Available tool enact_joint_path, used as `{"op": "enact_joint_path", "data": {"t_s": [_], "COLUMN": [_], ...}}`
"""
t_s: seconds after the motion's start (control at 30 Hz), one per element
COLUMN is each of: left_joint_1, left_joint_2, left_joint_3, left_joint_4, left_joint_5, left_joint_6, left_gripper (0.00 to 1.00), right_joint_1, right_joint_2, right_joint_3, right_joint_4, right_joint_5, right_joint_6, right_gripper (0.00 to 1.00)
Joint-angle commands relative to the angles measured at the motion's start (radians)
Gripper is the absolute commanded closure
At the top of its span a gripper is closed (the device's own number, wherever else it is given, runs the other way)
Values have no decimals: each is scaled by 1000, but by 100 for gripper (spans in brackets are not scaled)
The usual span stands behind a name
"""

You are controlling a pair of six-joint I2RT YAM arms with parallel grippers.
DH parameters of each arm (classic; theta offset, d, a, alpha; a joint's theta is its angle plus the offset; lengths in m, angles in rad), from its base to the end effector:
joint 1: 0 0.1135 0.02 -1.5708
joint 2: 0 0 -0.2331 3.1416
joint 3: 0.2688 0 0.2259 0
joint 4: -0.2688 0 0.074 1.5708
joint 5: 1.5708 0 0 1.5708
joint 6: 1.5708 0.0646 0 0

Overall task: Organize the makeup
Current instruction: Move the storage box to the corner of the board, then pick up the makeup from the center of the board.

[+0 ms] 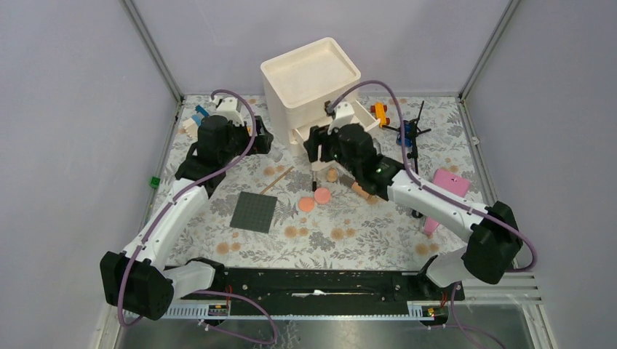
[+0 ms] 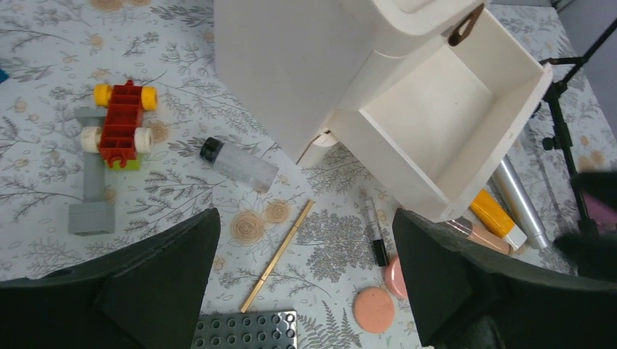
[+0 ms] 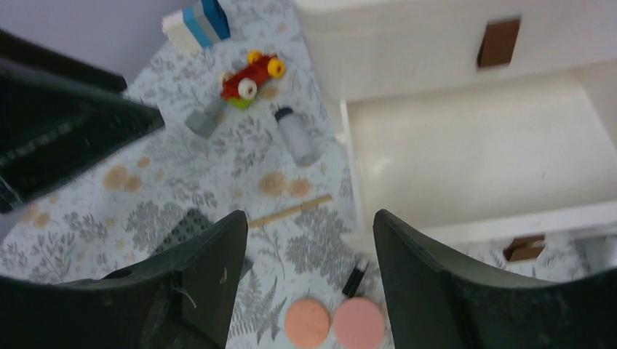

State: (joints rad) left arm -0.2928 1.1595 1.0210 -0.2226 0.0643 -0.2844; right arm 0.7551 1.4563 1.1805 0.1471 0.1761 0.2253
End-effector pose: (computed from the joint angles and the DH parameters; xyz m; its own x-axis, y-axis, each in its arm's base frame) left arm 0.2672 -0.0849 0.3076 -0.4216 -0.1653 -0.8916 0.2368 0.9290 -0.2843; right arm 0.2668 0.2356 0.3258 -0.2136 0.1010 -0.9717 -0.5135 0.8345 0.1996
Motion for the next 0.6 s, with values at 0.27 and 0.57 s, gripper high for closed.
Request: {"op": "enact_joint_path", "data": {"t_s": [0.27,0.57], "left_joint_1": [46,52], "left_joint_2": [-111,-110], "left_joint_3": [-1,2], "left_joint_4": [-5,-4], "left_joint_5": [-311,-285], "left_joint_6": [-40,-31], "left_gripper": [1,1], "right_joint_1": [243,263], "right_joint_2": [91,345], "right_joint_3": [-108,12], "right_joint_4": [-221,-237], "right_joint_5": [298,367], "right_joint_6": [286,296], "right_gripper": [28,28]}}
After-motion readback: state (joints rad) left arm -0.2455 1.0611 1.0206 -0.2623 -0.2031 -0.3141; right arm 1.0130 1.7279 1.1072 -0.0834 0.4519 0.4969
